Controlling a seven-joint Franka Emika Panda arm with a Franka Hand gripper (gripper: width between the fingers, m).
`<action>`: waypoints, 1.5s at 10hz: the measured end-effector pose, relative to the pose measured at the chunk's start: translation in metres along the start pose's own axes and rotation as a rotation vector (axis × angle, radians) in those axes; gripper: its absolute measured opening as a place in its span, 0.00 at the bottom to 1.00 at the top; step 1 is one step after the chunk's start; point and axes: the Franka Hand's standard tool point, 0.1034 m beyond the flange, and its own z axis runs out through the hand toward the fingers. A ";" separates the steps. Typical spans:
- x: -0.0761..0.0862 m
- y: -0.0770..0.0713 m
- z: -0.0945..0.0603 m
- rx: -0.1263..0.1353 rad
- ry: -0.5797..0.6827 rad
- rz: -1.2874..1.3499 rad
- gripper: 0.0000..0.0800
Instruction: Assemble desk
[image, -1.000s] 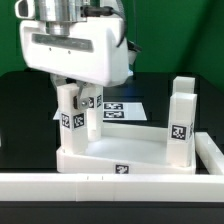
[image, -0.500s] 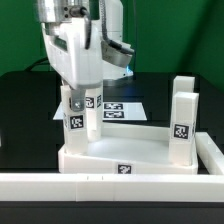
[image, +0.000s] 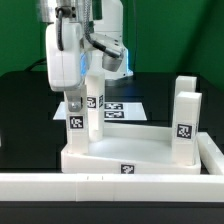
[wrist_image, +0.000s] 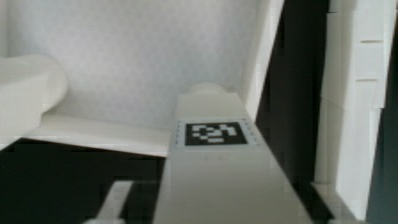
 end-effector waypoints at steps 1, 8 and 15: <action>-0.002 -0.001 0.000 0.005 0.002 0.082 0.36; -0.008 -0.003 -0.001 -0.010 -0.001 -0.149 0.81; -0.007 -0.003 -0.001 -0.008 -0.002 -0.625 0.81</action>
Offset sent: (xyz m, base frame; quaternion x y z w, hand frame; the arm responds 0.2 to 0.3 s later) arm 0.0000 0.0000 0.0000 0.0000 0.0000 0.0000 1.0000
